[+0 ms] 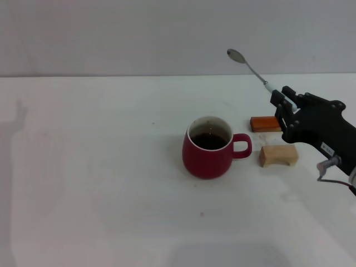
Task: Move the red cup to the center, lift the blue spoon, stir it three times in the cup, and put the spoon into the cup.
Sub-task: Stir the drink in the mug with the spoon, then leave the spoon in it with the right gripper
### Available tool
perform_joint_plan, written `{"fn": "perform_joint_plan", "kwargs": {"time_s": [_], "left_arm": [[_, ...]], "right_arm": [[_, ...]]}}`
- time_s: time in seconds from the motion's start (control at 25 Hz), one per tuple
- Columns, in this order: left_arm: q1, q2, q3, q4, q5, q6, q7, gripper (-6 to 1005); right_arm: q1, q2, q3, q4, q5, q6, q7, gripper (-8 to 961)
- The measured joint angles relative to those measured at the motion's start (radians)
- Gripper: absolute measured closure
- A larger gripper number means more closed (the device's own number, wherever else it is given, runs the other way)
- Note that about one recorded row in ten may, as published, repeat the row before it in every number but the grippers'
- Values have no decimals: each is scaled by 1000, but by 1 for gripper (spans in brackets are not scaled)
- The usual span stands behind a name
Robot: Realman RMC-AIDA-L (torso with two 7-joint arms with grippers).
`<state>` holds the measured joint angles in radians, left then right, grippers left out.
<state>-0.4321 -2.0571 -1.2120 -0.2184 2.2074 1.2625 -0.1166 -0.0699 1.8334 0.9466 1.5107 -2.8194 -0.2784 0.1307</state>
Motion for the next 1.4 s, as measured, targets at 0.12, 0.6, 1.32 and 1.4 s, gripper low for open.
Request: {"fn": "perform_joint_plan", "kwargs": {"time_s": [0.12,0.6,1.32,1.4], "left_arm": [[-2,0,-3,1,0,0,0,137],[-10,1,-7,6,0,-23,7,137],[-14,4,-9,10,-6,-23,9,136],[-14,4,-9,10,-6,-23,9,136]], "right_arm": [[10,8,20,49,-19,108,-1,815],[27,98,99,229,-99,454,-102,815],[124,201,180,485,-99,917,-173,814],[135,228,200,507,-98,981,-208,814]]}}
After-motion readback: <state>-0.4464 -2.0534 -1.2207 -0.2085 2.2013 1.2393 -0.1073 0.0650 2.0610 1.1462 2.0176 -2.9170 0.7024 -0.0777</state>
